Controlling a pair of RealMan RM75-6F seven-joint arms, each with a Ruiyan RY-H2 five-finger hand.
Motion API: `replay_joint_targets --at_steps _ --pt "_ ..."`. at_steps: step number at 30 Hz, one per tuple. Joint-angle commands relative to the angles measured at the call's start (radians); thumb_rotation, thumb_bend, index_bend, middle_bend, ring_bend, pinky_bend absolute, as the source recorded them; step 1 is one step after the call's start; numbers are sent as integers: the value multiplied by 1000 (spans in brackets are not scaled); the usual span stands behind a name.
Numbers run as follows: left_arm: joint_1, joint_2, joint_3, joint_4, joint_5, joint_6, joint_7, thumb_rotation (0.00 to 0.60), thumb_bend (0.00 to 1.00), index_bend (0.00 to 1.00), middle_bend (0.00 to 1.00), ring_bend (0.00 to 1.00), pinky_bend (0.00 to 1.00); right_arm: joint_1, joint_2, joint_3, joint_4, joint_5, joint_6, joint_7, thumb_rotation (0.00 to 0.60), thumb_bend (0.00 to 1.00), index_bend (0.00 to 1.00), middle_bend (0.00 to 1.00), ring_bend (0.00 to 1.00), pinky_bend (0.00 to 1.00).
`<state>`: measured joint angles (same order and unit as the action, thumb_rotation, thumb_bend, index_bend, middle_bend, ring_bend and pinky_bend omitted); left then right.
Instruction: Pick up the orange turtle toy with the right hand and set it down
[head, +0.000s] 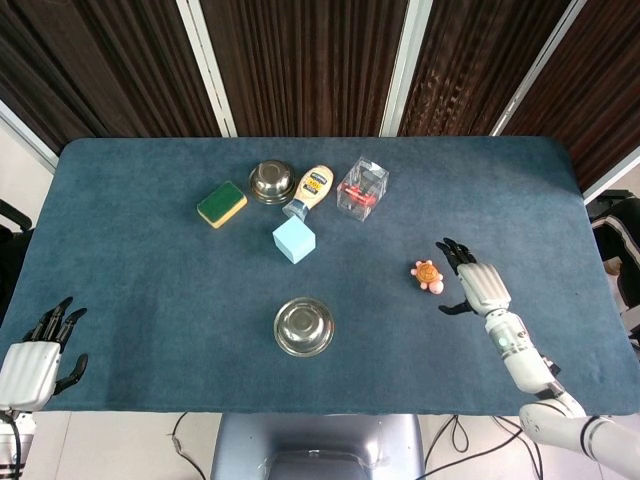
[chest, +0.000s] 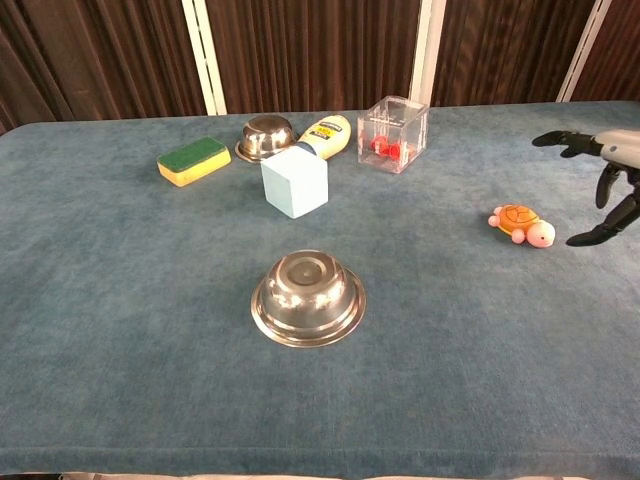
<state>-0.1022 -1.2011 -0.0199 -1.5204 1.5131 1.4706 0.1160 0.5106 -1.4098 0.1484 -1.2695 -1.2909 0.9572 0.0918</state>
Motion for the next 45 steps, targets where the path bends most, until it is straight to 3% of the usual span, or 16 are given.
replay_joint_targets --at_steps 1,4,6,9,12,28,45 --pt "0 0 0 0 0 0 0 600 387 158 36 115 391 -79 132 -15 -198 50 104 -168 600 0 11 21 106 553" --pt "0 1 1 -2 2 1 0 600 387 158 36 115 391 -126 188 -32 -303 76 176 -270 600 0 87 53 117 536" --pt "1 1 2 -3 4 3 0 600 387 159 36 116 391 -159 210 -44 -342 79 235 -328 600 0 116 67 117 468" --pt "1 1 2 -4 6 4 0 600 388 159 36 116 391 -204 217 -57 -351 67 319 -371 600 0 117 67 111 276" --pt "1 1 0 -5 7 6 -2 600 386 158 36 116 391 -247 217 -69 -330 57 376 -359 600 0 117 67 71 213" --pt "2 4 -2 0 10 15 -24 600 387 144 36 116 392 -350 175 -131 -269 -85 513 -378 600 0 99 69 35 208" --pt "2 4 -1 6 18 19 -32 600 387 144 37 115 392 -377 173 -110 -278 -110 523 -367 600 0 112 69 35 207"
